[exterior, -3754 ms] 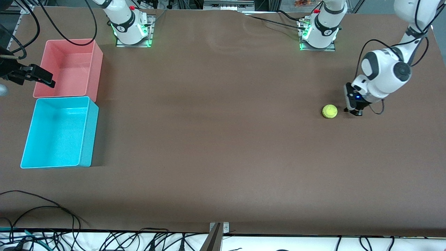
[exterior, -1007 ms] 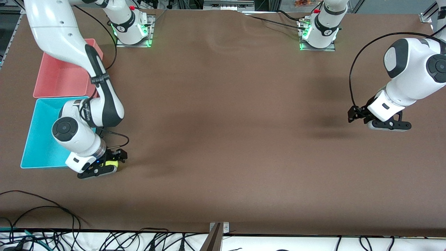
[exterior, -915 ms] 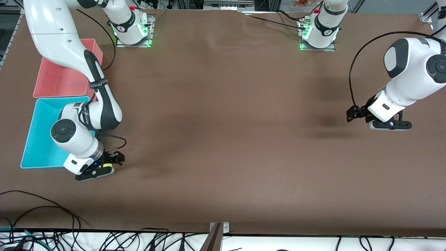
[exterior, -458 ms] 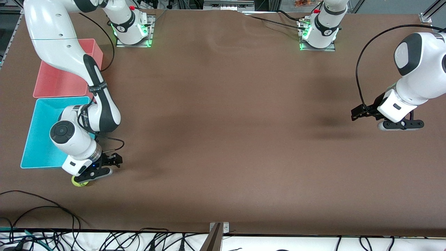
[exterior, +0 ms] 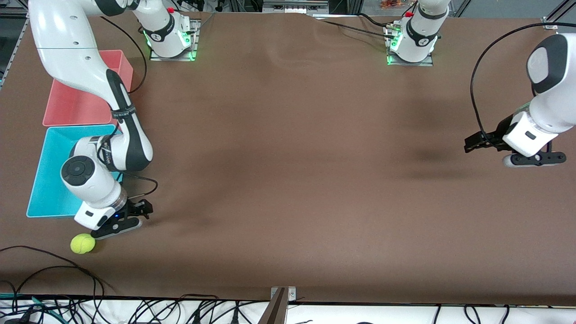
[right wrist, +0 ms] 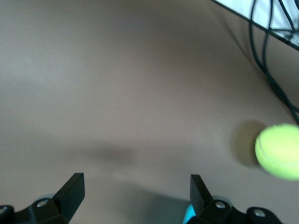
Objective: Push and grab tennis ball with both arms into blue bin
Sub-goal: 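Reach the right gripper toward the rolling tennis ball while the left gripper withdraws, then lower the open right gripper over the tennis ball and close it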
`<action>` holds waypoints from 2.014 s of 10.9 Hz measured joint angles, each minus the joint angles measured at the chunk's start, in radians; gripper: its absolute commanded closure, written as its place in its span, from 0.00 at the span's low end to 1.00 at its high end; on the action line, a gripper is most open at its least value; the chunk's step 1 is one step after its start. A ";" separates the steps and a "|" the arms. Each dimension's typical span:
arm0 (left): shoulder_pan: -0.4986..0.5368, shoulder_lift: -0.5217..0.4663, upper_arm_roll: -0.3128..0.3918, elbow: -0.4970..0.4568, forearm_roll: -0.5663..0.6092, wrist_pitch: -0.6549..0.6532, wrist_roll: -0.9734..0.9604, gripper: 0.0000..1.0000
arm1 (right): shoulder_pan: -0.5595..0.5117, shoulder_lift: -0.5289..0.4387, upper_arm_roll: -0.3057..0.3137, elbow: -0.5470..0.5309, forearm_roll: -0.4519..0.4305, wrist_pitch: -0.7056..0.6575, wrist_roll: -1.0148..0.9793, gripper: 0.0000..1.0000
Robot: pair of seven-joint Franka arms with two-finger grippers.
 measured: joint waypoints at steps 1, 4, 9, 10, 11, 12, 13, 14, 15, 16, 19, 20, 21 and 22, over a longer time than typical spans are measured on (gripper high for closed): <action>-0.001 0.000 0.000 0.024 0.000 -0.014 0.000 0.00 | -0.001 -0.001 -0.016 0.031 -0.002 -0.060 -0.006 0.00; -0.021 -0.001 -0.002 0.088 0.000 -0.066 -0.010 0.00 | -0.032 -0.002 -0.039 0.091 -0.002 -0.124 -0.013 0.00; -0.065 -0.002 -0.002 0.135 0.000 -0.071 -0.104 0.00 | -0.084 -0.002 -0.041 0.117 -0.002 -0.124 -0.016 0.00; -0.081 -0.003 -0.002 0.144 0.000 -0.071 -0.127 0.00 | -0.099 0.001 -0.041 0.125 -0.002 -0.124 -0.018 0.00; -0.095 -0.004 -0.002 0.154 0.000 -0.074 -0.142 0.00 | -0.111 0.007 -0.041 0.137 -0.002 -0.123 -0.027 0.00; -0.112 -0.007 0.003 0.163 0.000 -0.081 -0.156 0.00 | -0.118 0.020 -0.041 0.159 -0.002 -0.122 -0.031 0.00; -0.136 -0.014 0.021 0.168 0.000 -0.086 -0.167 0.00 | -0.122 0.039 -0.041 0.185 -0.002 -0.118 -0.031 0.00; -0.162 -0.019 0.045 0.170 0.000 -0.088 -0.172 0.00 | -0.125 0.064 -0.041 0.208 -0.002 -0.097 -0.031 0.00; -0.180 -0.021 0.057 0.175 0.000 -0.088 -0.176 0.00 | -0.126 0.087 -0.040 0.220 -0.002 -0.069 -0.031 0.00; -0.198 -0.021 0.063 0.187 0.000 -0.096 -0.179 0.00 | -0.127 0.108 -0.039 0.226 -0.002 -0.039 -0.031 0.00; -0.330 -0.032 0.156 0.241 0.000 -0.190 -0.181 0.00 | -0.135 0.148 -0.039 0.239 -0.002 0.023 -0.031 0.00; -0.404 -0.044 0.217 0.249 0.000 -0.206 -0.181 0.00 | -0.140 0.154 -0.039 0.242 -0.002 0.037 -0.036 0.00; -0.485 -0.054 0.292 0.251 0.000 -0.212 -0.181 0.00 | -0.147 0.160 -0.039 0.242 -0.002 0.062 -0.045 0.00; -0.577 -0.061 0.385 0.251 -0.001 -0.220 -0.181 0.00 | -0.157 0.170 -0.040 0.243 -0.002 0.097 -0.059 0.00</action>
